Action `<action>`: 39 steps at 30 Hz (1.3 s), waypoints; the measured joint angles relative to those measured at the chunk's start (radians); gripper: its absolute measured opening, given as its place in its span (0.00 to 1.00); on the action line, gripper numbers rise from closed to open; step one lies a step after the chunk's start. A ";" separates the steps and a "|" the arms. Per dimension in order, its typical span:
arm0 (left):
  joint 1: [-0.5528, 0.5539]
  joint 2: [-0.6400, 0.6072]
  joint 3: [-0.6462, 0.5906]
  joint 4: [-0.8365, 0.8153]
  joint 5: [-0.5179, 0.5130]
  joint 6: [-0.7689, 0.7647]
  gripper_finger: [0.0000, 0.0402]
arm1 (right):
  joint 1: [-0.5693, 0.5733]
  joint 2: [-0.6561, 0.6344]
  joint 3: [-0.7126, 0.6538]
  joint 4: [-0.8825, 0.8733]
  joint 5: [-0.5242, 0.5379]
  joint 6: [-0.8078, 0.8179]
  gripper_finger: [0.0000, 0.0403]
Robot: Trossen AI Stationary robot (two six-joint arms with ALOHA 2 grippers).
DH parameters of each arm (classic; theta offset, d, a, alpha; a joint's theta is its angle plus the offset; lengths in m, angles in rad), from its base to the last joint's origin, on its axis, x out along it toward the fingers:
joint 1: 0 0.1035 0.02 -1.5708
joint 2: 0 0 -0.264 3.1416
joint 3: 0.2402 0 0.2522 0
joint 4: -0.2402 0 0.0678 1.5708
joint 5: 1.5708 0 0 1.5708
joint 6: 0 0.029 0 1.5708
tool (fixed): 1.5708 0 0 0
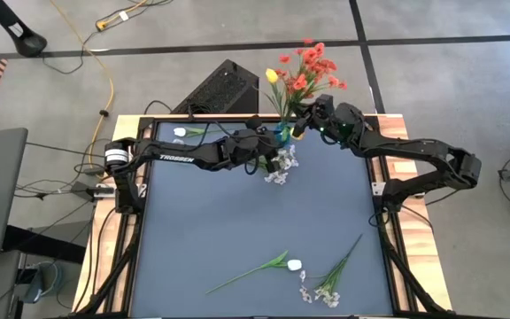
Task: Sort flowers into vase by color
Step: Put the orange flowers into the blue vase
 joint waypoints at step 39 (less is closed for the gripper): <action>-0.075 -0.377 -0.010 -0.783 0.034 -0.376 0.36 | -0.123 0.043 -0.540 0.916 -0.024 0.007 0.06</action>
